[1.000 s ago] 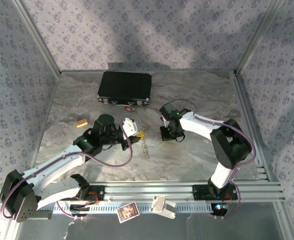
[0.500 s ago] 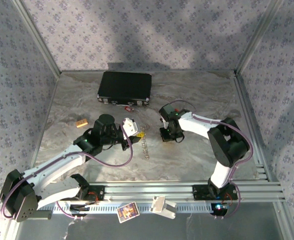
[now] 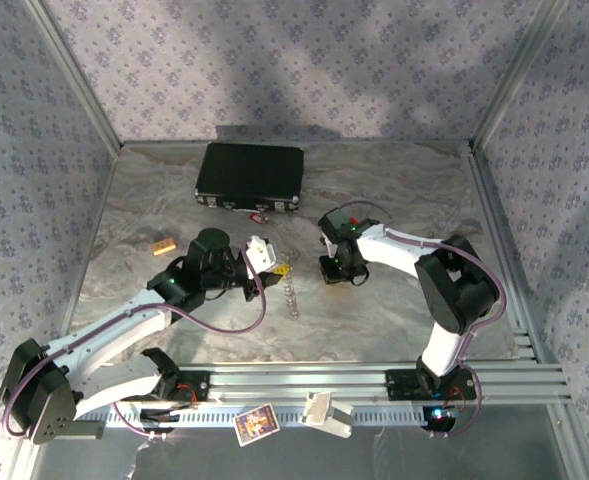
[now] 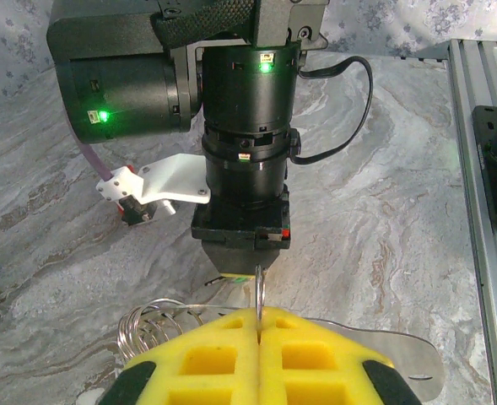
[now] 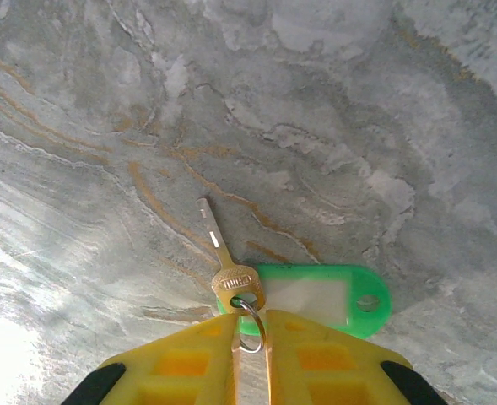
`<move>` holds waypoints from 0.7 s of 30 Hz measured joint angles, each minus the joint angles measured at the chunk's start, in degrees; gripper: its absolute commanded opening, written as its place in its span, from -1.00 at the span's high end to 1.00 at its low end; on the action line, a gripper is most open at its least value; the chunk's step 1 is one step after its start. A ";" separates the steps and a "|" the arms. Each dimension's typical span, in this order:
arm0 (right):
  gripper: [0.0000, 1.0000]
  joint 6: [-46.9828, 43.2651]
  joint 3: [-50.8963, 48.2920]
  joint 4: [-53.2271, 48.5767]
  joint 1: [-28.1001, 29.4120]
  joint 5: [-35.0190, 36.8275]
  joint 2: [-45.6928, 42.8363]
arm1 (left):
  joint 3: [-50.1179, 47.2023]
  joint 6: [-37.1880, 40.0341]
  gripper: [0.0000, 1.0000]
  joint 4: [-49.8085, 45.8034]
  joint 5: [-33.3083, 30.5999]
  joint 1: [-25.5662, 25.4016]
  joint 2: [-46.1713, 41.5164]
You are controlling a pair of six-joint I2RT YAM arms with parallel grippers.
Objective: Put the keys on the keyring
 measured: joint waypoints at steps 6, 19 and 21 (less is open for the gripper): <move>0.84 0.02 0.00 0.00 0.00 0.02 0.00 | 0.00 0.00 1.00 0.00 0.00 0.00 0.00; 0.99 -0.02 1.29 -1.18 1.62 2.32 0.00 | 0.00 0.02 1.00 0.00 0.00 0.00 0.00; 0.99 -0.04 1.97 -1.81 2.25 3.52 0.02 | 0.00 0.00 1.00 0.00 0.00 0.00 0.00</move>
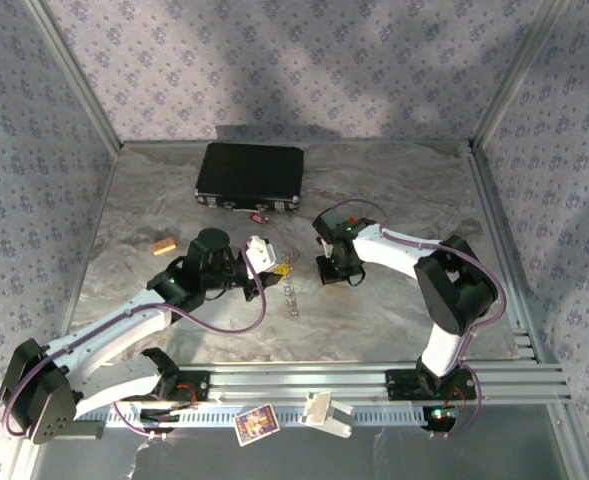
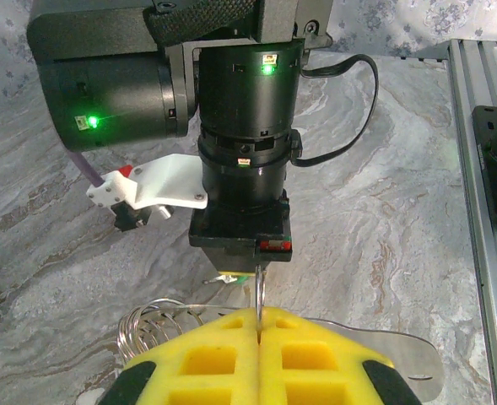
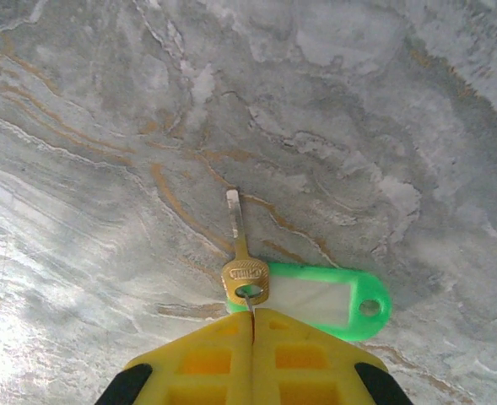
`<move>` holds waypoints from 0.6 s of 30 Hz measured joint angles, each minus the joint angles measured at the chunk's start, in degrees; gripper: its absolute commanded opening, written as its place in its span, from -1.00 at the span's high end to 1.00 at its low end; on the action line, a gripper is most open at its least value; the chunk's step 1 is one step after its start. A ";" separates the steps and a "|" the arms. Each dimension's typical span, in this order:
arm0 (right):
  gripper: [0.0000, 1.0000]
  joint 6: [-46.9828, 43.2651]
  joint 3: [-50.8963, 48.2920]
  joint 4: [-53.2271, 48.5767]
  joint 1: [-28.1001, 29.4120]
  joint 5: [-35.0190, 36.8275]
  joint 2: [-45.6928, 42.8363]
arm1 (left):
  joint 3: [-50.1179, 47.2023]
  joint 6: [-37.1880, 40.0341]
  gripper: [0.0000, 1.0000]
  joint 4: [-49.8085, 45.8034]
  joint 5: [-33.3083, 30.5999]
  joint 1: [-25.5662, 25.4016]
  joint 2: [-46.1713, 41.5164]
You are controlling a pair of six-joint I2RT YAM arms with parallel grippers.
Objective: Put the keys on the keyring
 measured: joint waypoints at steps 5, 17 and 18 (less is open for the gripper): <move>0.97 0.02 1.29 -1.42 1.27 2.36 0.39 | 0.00 0.00 1.00 0.00 0.00 0.00 0.00; 0.68 -0.17 1.68 -1.57 1.46 2.36 2.21 | 0.00 0.02 1.00 0.00 0.00 0.00 0.00; 0.66 -0.20 1.68 -1.53 1.46 2.14 2.27 | 0.00 0.02 1.00 0.00 0.00 0.00 0.00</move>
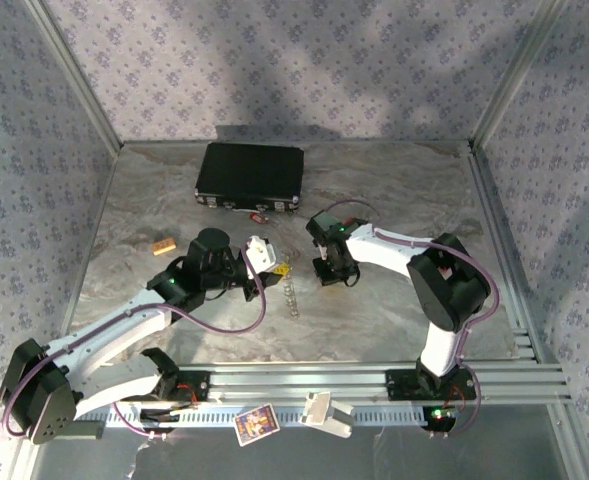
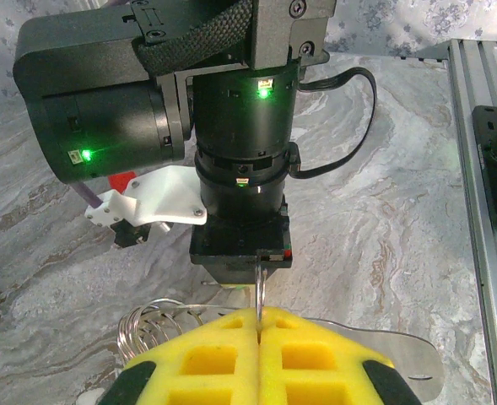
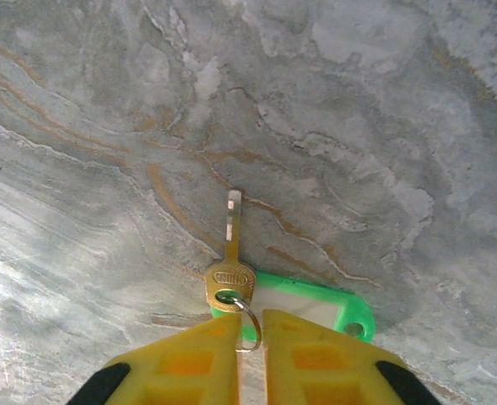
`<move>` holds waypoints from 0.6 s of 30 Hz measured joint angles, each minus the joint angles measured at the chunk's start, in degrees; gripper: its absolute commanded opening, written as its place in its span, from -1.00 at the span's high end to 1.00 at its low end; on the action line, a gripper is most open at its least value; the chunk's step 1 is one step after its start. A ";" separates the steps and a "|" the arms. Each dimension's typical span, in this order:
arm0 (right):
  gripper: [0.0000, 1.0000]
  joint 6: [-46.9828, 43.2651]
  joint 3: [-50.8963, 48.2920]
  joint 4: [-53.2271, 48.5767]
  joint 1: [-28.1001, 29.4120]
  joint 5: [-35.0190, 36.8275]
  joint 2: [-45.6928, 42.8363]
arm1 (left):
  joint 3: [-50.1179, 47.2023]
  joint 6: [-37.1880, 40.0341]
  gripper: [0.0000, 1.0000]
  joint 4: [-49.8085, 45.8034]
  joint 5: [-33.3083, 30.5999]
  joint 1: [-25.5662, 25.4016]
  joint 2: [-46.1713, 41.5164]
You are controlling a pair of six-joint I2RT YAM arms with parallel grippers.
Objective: Put the keys on the keyring
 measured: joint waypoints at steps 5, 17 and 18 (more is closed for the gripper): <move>0.63 0.04 0.00 0.57 -0.20 -1.09 0.07 | 0.00 0.00 1.00 0.00 0.00 0.00 0.00; 0.85 0.28 0.00 1.64 -0.42 -1.77 0.09 | 0.00 0.00 1.00 0.00 0.00 0.00 0.00; 0.88 0.28 0.00 1.64 -0.42 -1.75 0.09 | 0.00 0.00 1.00 0.00 0.00 0.00 0.00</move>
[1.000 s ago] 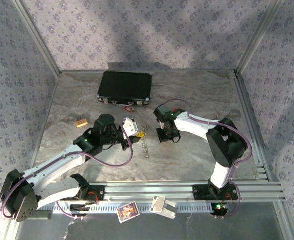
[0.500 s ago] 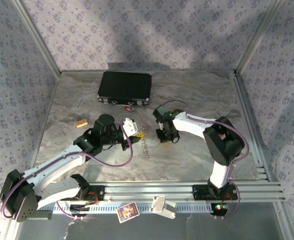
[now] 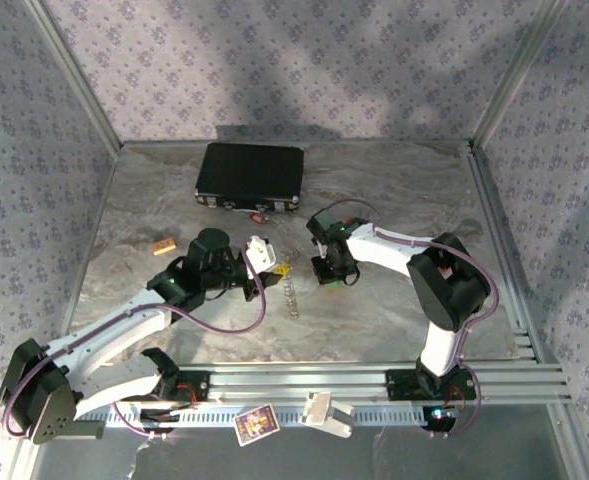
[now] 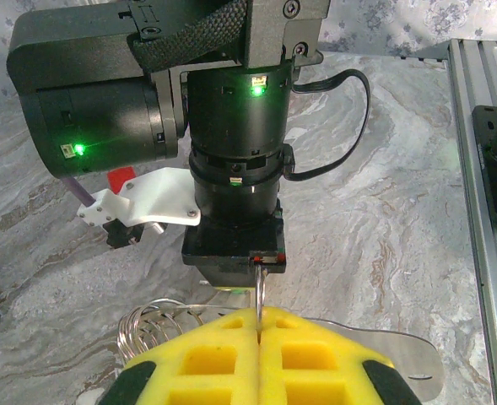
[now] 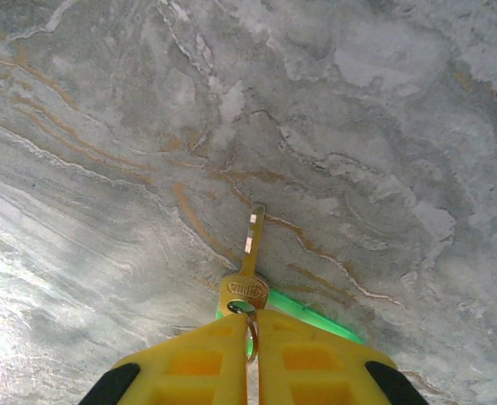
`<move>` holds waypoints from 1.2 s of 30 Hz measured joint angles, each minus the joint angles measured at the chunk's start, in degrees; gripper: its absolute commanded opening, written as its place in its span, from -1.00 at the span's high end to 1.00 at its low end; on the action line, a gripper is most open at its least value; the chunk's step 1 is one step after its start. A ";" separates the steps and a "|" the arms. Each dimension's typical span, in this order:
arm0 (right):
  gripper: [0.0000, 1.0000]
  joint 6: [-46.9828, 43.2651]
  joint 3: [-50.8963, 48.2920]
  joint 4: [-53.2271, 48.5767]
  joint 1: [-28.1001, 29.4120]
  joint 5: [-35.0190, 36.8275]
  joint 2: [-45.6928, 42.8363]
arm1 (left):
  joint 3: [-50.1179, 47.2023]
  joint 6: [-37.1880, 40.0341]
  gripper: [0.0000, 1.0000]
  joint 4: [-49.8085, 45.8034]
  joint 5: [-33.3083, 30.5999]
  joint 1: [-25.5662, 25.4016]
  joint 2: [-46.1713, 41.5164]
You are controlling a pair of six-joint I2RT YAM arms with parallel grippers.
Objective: Put the keys on the keyring
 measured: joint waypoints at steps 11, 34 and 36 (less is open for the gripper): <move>1.00 -0.04 1.75 -2.25 0.90 3.82 0.00 | 0.00 0.00 1.00 -0.02 0.00 0.00 0.00; 0.69 -0.39 4.79 -7.28 5.14 10.64 3.39 | 0.00 0.02 1.00 -0.20 -0.02 0.00 0.00; 0.63 -0.24 4.76 -6.91 4.96 9.92 3.39 | 0.00 0.02 1.00 -0.20 -0.02 0.00 0.00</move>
